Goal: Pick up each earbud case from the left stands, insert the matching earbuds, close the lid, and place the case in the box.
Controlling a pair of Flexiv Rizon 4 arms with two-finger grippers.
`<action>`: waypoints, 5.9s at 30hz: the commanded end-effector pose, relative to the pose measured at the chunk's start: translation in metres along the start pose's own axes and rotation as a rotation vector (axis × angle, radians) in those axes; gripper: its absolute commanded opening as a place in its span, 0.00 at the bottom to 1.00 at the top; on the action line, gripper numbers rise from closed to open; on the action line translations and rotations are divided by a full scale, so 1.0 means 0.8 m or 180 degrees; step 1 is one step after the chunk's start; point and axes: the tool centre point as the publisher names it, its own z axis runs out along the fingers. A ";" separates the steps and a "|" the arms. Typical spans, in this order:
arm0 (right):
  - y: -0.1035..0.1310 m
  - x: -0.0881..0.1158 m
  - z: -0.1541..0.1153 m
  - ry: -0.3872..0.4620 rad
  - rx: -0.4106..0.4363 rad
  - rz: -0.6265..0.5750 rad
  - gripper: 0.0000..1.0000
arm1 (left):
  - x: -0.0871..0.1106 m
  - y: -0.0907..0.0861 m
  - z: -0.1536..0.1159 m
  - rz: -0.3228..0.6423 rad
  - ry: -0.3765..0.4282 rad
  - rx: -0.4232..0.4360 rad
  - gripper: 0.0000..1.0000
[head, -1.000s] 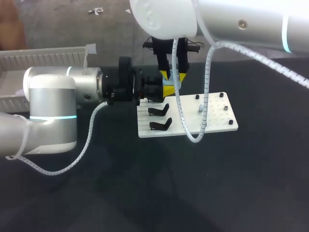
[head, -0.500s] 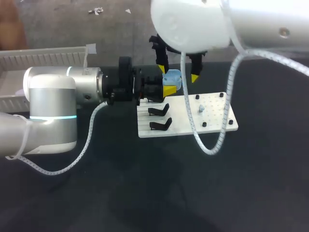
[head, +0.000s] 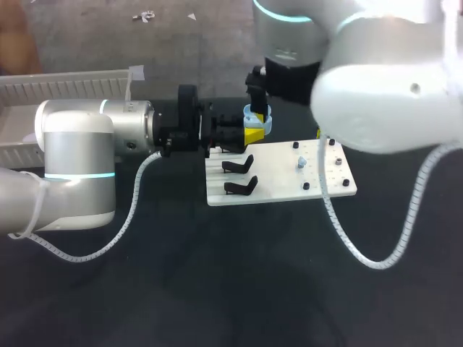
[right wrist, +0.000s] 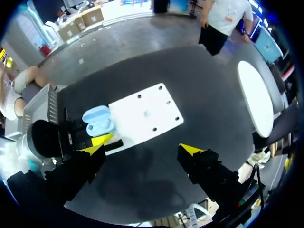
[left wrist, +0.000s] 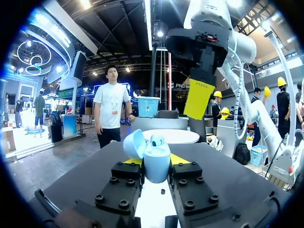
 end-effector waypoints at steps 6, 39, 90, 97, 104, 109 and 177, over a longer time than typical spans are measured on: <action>-0.016 0.009 -0.004 -0.0164 -0.0492 -0.0067 1.00 | 0.001 -0.001 0.000 0.0008 -0.0010 -0.0009 0.00; -0.043 -0.029 0.129 -0.0589 -0.0402 -0.0053 1.00 | 0.001 -0.001 0.000 0.0008 -0.0010 -0.0009 0.00; -0.031 -0.042 0.234 -0.0129 -0.0089 0.0083 0.63 | -0.034 -0.016 -0.048 0.0149 0.0019 -0.0198 0.00; -0.030 -0.047 0.238 -0.0119 -0.0106 0.0158 0.53 | -0.034 -0.016 -0.048 0.0149 0.0019 -0.0198 0.00; -0.030 -0.049 0.241 -0.0091 -0.0109 0.0224 0.47 | -0.034 -0.016 -0.048 0.0149 0.0019 -0.0198 0.00; -0.030 -0.049 0.242 -0.0080 -0.0106 0.0258 0.44 | -0.034 -0.016 -0.048 0.0149 0.0019 -0.0198 0.00; -0.056 -0.020 0.158 0.0052 -0.0226 -0.0091 0.00 | -0.034 -0.016 -0.048 0.0149 0.0019 -0.0198 0.00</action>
